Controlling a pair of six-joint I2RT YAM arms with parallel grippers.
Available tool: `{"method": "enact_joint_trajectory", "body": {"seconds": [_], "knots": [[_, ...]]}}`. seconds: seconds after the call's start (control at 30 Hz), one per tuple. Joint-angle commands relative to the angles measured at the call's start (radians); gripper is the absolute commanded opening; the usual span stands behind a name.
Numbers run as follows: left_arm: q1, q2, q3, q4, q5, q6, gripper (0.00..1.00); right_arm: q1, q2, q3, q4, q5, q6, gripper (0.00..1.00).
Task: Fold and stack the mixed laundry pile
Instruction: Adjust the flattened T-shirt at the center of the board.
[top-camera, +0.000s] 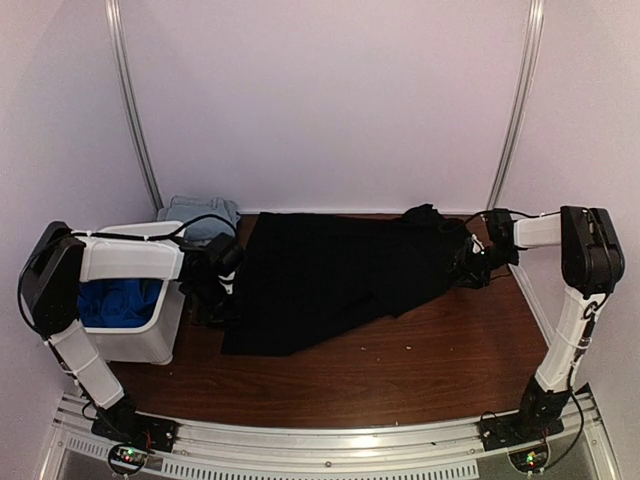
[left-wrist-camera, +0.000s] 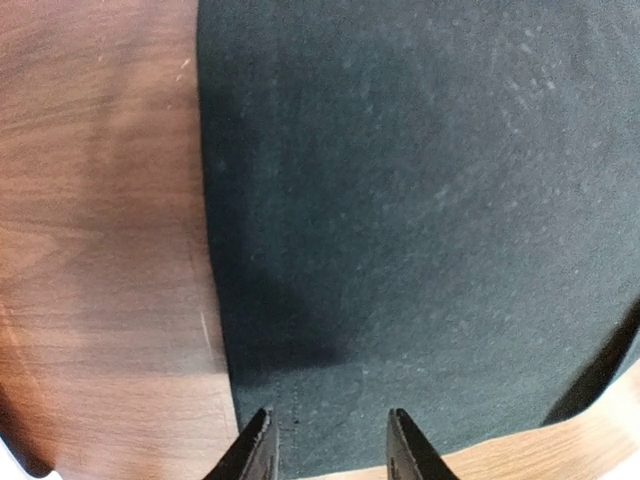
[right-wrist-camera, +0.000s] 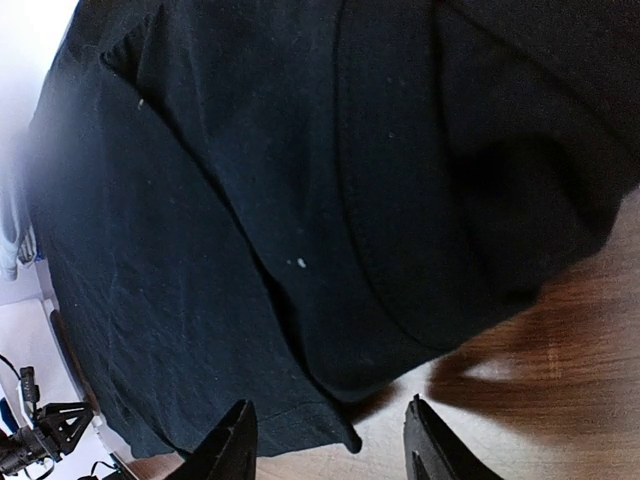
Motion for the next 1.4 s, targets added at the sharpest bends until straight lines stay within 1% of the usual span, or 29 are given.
{"method": "enact_joint_trajectory", "body": {"seconds": [0.0, 0.23, 0.5, 0.63, 0.7, 0.8, 0.87, 0.9, 0.97, 1.07, 1.17, 1.27, 1.37], "knots": [[-0.002, 0.014, 0.029, -0.005, -0.015, 0.013, 0.39, -0.002, 0.009, 0.009, -0.013, 0.023, -0.037, 0.48], [-0.001, 0.030, 0.045, -0.005, -0.014, 0.019, 0.39, -0.002, 0.009, -0.045, 0.022, -0.016, -0.029, 0.39], [0.002, 0.031, 0.045, -0.009, -0.019, 0.027, 0.39, 0.000, 0.019, -0.078, 0.044, -0.023, -0.042, 0.35], [0.005, 0.031, 0.040, -0.010, -0.017, 0.028, 0.39, 0.001, 0.053, -0.063, 0.065, -0.020, -0.053, 0.31], [0.004, 0.030, 0.040, -0.012, -0.018, 0.029, 0.39, 0.001, 0.068, -0.052, 0.060, -0.020, -0.062, 0.26], [0.005, 0.025, 0.039, -0.017, -0.023, 0.029, 0.39, 0.003, 0.055, -0.055, 0.044, -0.028, -0.064, 0.23], [0.007, 0.024, 0.036, -0.017, -0.023, 0.027, 0.39, 0.003, 0.024, -0.071, 0.046, -0.039, -0.052, 0.19], [0.007, 0.024, 0.034, -0.016, -0.023, 0.025, 0.39, 0.003, 0.008, -0.079, 0.046, -0.040, -0.047, 0.14], [0.008, 0.027, 0.035, -0.016, -0.024, 0.025, 0.39, 0.003, -0.026, -0.087, 0.037, -0.047, -0.037, 0.00], [0.011, 0.032, 0.043, -0.016, -0.023, 0.027, 0.38, 0.003, -0.089, -0.092, 0.000, -0.050, -0.018, 0.00], [0.013, 0.040, 0.058, -0.017, -0.021, 0.035, 0.38, 0.003, -0.191, -0.096, -0.064, -0.022, -0.008, 0.00], [0.015, 0.042, 0.071, -0.018, -0.023, 0.044, 0.38, 0.001, -0.317, -0.118, -0.137, 0.031, 0.020, 0.00], [0.020, 0.038, 0.080, -0.025, -0.023, 0.057, 0.39, 0.001, -0.478, -0.178, -0.202, 0.067, 0.079, 0.00]]}}
